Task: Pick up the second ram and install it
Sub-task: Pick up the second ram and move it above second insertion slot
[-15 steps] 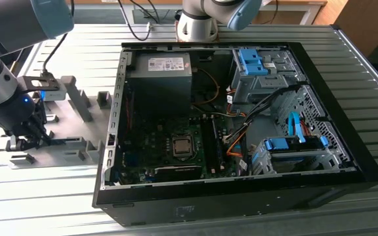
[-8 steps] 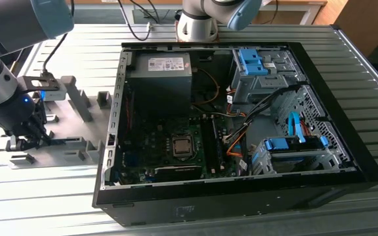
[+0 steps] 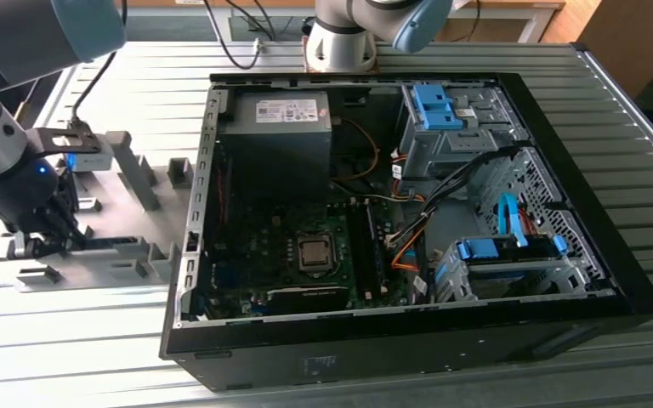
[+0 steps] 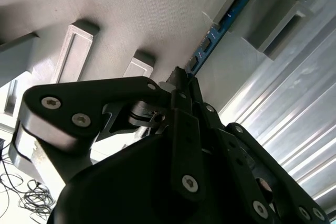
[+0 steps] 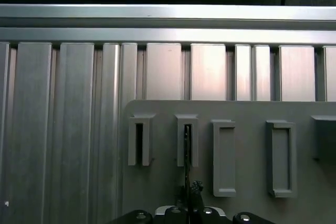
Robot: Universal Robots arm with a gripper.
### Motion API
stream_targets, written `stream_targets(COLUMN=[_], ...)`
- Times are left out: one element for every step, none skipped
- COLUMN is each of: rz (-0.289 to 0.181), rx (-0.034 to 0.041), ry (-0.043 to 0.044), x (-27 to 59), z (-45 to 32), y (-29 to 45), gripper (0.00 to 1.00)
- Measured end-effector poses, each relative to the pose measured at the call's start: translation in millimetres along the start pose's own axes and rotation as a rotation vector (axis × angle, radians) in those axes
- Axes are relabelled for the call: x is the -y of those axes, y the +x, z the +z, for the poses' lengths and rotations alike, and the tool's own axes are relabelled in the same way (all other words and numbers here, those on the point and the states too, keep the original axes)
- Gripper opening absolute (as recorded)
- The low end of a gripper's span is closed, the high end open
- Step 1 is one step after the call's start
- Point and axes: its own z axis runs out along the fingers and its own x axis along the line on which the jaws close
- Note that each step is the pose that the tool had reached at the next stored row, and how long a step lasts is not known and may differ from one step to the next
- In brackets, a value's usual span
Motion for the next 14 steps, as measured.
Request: stream_targets(rz=[0.000,0.000,0.000,0.000,0.000,0.000,0.000,0.000,0.000,0.000,0.000,0.000,0.000,0.000], rx=[-0.0001,-0.0001,0.0000,0.0000,0.0000,-0.0001,0.0000,-0.0001,-0.0001,-0.0001,-0.0001,-0.0001,0.0000,0.0000], ry=[-0.0001,-0.0001,0.0000,0.0000,0.0000,-0.0001,-0.0001,-0.0002,-0.0001,-0.0001,-0.0001,-0.0001,0.0000,-0.0001], x=[0.0,-0.1,-0.1,-0.1,-0.1,-0.2,-0.2,-0.2,-0.2,-0.2,-0.3,-0.3,-0.3,-0.4], z=[-1.2,-2.3,-3.4,-4.6,-5.8,-7.0,-8.3,-9.7,-11.1,-12.5,-14.0,-15.5,-17.0,-18.6], y=[0.0,0.0,-0.1,-0.1,-0.1,-0.1,-0.1,-0.1,-0.2,-0.2,-0.2,-0.2,-0.2,-0.3], gripper=[0.14,0.14,0.14,0.14,0.14,0.14,0.14,0.14,0.14,0.14,0.14,0.14,0.14,0.14])
